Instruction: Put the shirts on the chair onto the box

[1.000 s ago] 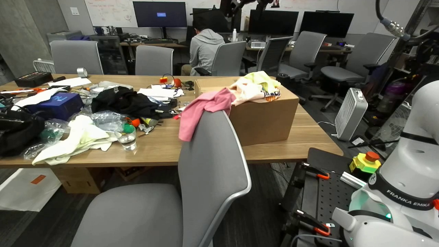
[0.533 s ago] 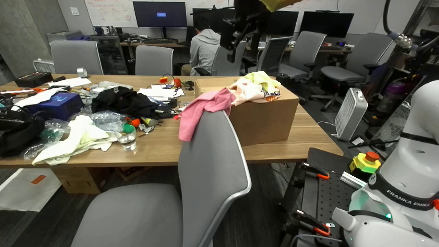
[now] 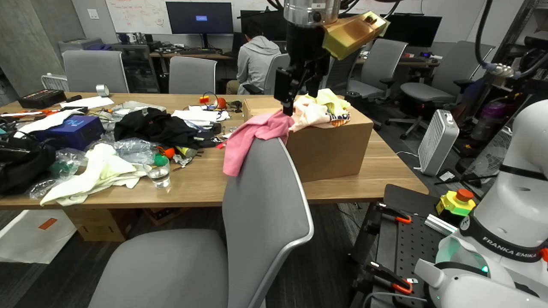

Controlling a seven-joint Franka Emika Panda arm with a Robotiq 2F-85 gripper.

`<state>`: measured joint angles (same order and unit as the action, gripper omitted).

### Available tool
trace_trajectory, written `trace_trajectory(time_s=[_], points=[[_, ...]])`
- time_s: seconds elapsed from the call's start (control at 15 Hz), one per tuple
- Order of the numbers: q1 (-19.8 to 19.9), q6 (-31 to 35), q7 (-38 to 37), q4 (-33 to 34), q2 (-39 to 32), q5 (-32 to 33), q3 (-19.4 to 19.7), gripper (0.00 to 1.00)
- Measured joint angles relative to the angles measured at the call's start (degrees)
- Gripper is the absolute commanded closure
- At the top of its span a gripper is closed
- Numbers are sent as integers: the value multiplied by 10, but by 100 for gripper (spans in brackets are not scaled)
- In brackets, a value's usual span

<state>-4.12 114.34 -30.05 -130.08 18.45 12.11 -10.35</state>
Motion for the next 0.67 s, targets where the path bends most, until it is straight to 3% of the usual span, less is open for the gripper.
trace_trajectory(time_s=[0.33,0.67], points=[[-10,46,15,-22,-20,-45,-6,0],[-10,108,14,-33,-48,-40,-7,0]])
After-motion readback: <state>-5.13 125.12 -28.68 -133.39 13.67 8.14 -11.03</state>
